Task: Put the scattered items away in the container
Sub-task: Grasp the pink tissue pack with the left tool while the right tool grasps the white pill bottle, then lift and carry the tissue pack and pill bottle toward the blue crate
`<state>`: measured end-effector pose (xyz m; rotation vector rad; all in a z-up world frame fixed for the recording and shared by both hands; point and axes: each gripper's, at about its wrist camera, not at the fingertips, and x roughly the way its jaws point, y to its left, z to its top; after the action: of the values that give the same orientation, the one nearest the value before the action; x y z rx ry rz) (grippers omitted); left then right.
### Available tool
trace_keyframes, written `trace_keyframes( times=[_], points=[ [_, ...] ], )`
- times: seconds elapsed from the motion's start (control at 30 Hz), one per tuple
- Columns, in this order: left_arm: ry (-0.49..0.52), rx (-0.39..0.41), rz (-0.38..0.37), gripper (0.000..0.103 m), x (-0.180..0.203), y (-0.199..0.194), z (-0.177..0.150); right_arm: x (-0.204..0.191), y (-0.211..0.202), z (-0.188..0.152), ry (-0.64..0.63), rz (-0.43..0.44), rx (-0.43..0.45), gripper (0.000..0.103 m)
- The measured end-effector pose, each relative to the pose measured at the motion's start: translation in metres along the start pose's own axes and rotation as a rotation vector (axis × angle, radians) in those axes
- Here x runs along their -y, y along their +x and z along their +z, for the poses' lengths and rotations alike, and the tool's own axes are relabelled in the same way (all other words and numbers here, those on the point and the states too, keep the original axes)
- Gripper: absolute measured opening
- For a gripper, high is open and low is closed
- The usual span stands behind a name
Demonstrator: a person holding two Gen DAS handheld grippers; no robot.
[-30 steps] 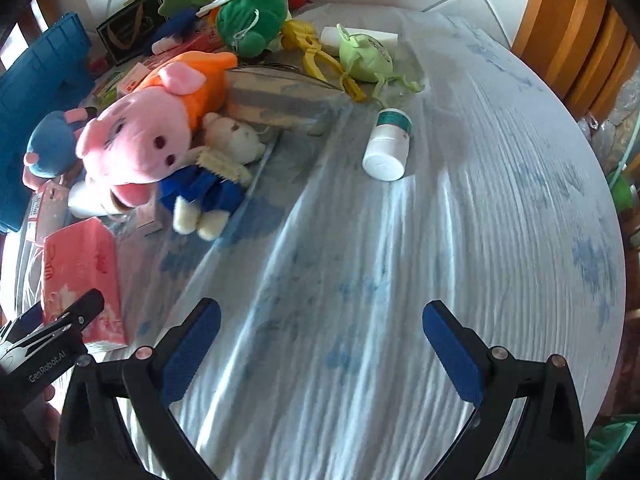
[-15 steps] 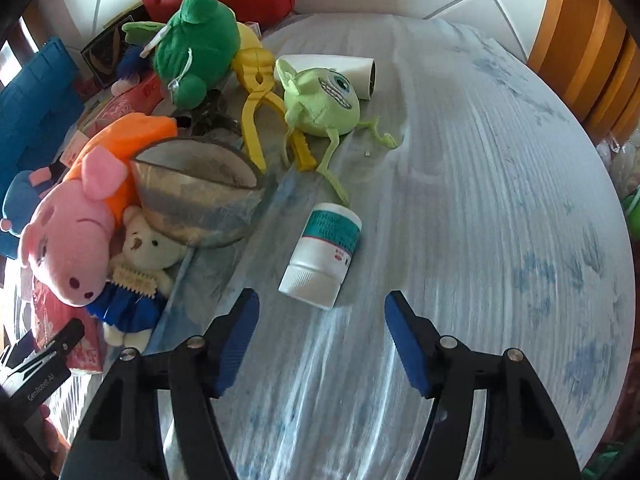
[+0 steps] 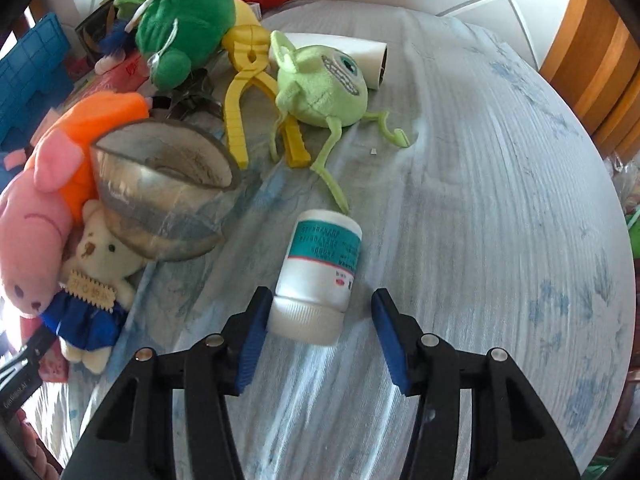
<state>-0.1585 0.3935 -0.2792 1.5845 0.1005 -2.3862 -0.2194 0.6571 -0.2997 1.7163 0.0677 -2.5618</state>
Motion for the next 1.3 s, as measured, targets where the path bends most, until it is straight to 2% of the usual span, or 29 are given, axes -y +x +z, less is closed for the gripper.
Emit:
trace_keyframes(
  times=[0.07, 0.33, 0.47, 0.53, 0.6, 0.77, 0.83, 0.87, 0.9, 1.0, 1.17, 1.3],
  points=[
    [0.011, 0.002, -0.006, 0.092, 0.002, -0.005, -0.004, 0.000, -0.003, -0.003, -0.009, -0.003, -0.001, 0.034],
    [0.005, 0.061, -0.008, 0.092, -0.001, -0.044, -0.023, 0.002, -0.031, -0.013, -0.029, 0.031, 0.031, 0.033],
    [-0.003, 0.059, -0.011, 0.092, -0.007, -0.052, -0.031, 0.001, -0.040, -0.013, -0.046, 0.043, 0.036, 0.034],
    [-0.005, 0.043, -0.015, 0.091, -0.001, -0.045, -0.039, 0.001, -0.037, -0.012, -0.047, 0.035, 0.022, 0.043],
    [-0.003, 0.026, -0.016, 0.092, -0.003, -0.027, -0.036, 0.001, -0.032, -0.010, -0.050, 0.030, 0.009, 0.071],
    [0.008, 0.026, -0.014, 0.092, 0.004, -0.020, -0.031, -0.007, -0.028, 0.000, -0.044, 0.037, 0.038, 0.073],
    [0.012, 0.027, -0.013, 0.092, 0.005, -0.018, -0.030, -0.012, -0.019, 0.004, -0.056, 0.034, 0.028, 0.065],
    [0.015, 0.027, -0.012, 0.092, 0.006, -0.017, -0.030, -0.014, -0.012, 0.005, -0.066, 0.033, 0.011, 0.047],
    [0.015, 0.028, -0.014, 0.092, 0.006, -0.018, -0.030, -0.017, -0.005, 0.003, -0.076, 0.026, -0.004, 0.035],
    [0.014, 0.030, -0.018, 0.092, 0.005, -0.020, -0.030, -0.022, -0.003, -0.002, -0.100, 0.002, 0.011, 0.034],
    [-0.005, 0.078, -0.025, 0.092, 0.002, -0.042, -0.030, -0.020, -0.026, -0.016, -0.082, 0.076, 0.033, 0.034],
    [-0.025, 0.131, -0.015, 0.091, -0.006, -0.067, -0.029, -0.030, -0.059, -0.026, -0.117, 0.147, 0.070, 0.034]
  ],
)
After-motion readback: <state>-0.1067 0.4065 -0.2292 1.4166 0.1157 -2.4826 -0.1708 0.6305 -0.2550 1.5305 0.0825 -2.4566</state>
